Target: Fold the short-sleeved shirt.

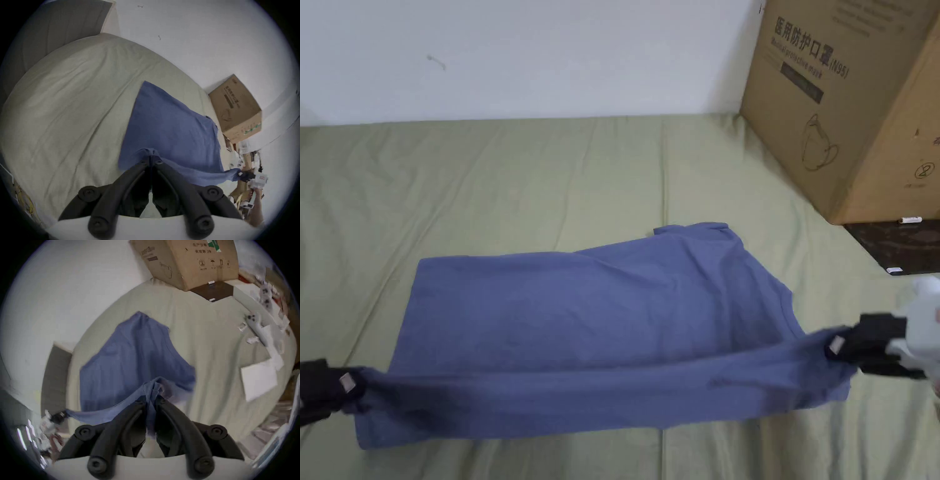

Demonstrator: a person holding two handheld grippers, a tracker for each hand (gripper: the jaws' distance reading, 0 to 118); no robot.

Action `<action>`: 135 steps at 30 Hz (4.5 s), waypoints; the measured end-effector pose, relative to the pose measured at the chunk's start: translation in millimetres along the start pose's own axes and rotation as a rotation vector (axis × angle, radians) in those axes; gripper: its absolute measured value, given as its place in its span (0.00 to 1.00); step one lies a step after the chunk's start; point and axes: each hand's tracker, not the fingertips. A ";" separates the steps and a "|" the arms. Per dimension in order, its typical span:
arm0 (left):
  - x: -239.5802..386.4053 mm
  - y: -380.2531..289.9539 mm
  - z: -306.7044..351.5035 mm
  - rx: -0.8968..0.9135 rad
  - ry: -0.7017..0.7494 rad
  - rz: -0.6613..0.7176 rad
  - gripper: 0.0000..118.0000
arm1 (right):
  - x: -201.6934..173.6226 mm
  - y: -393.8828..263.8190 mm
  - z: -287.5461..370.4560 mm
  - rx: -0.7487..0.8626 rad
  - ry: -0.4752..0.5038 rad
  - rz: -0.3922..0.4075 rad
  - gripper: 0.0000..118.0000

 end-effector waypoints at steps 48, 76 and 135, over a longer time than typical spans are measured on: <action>20.4 -48.3 -85.6 -0.132 0.209 -0.439 0.12 | -17.7 -70.8 -7.8 0.204 -0.090 0.342 0.00; -4.7 -51.9 12.2 -0.084 0.152 -0.373 0.03 | 37.2 -44.2 0.0 -0.090 -0.250 0.397 0.06; 13.7 47.5 -76.7 -0.081 0.075 -0.443 0.00 | -50.3 94.5 -169.8 -0.035 -0.163 0.369 1.00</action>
